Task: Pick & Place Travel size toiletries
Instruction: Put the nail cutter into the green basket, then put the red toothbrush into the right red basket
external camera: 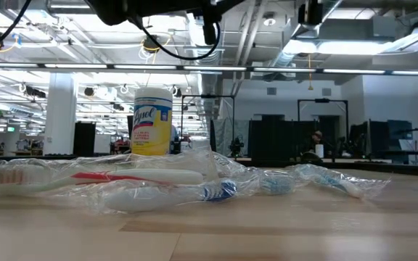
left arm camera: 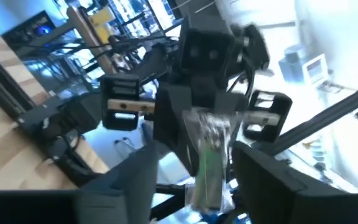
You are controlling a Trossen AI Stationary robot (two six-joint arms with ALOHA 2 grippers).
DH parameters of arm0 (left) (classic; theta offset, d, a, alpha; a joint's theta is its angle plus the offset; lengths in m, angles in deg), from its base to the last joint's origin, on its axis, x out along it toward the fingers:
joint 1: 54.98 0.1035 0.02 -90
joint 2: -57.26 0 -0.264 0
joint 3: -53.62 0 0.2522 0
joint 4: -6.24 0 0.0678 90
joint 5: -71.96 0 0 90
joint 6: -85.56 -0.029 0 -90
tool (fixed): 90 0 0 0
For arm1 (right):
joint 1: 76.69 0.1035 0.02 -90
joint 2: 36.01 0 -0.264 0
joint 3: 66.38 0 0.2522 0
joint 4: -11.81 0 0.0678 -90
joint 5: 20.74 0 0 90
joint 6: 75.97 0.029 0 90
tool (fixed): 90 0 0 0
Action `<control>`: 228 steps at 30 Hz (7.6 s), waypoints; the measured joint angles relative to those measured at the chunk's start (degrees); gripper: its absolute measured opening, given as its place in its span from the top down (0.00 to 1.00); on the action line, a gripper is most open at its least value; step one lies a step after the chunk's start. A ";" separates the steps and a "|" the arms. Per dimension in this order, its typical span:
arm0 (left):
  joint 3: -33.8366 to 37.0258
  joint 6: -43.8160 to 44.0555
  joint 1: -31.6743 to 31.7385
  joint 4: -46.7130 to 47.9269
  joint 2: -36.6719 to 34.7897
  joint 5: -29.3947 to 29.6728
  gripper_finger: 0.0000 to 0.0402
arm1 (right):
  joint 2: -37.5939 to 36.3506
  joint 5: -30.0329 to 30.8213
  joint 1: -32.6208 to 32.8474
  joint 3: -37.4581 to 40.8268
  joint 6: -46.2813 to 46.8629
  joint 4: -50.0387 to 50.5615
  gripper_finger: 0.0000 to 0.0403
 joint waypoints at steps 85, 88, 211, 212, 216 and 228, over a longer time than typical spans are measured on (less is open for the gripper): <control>-0.11 5.16 1.54 -2.05 -0.74 -8.62 0.89 | 0.00 -15.02 -7.93 -0.02 7.52 -11.38 0.21; -0.13 4.33 0.21 6.30 -3.36 -8.80 0.89 | -2.11 -15.05 -7.97 -0.02 7.52 -10.76 0.22; -6.91 -40.69 -28.75 76.60 3.88 10.77 0.98 | -1.40 11.30 14.54 0.00 4.35 -5.71 0.22; -6.91 -40.73 -28.79 76.52 4.24 10.36 0.96 | -1.39 11.37 14.22 -0.01 4.35 -5.65 0.22; -6.88 -42.32 -28.75 75.59 4.50 9.24 0.82 | -1.39 11.35 12.83 -0.02 4.51 -4.87 0.22; -6.88 -45.48 -30.30 67.60 9.74 4.51 0.27 | -1.38 10.76 10.36 -0.02 5.11 -4.49 0.22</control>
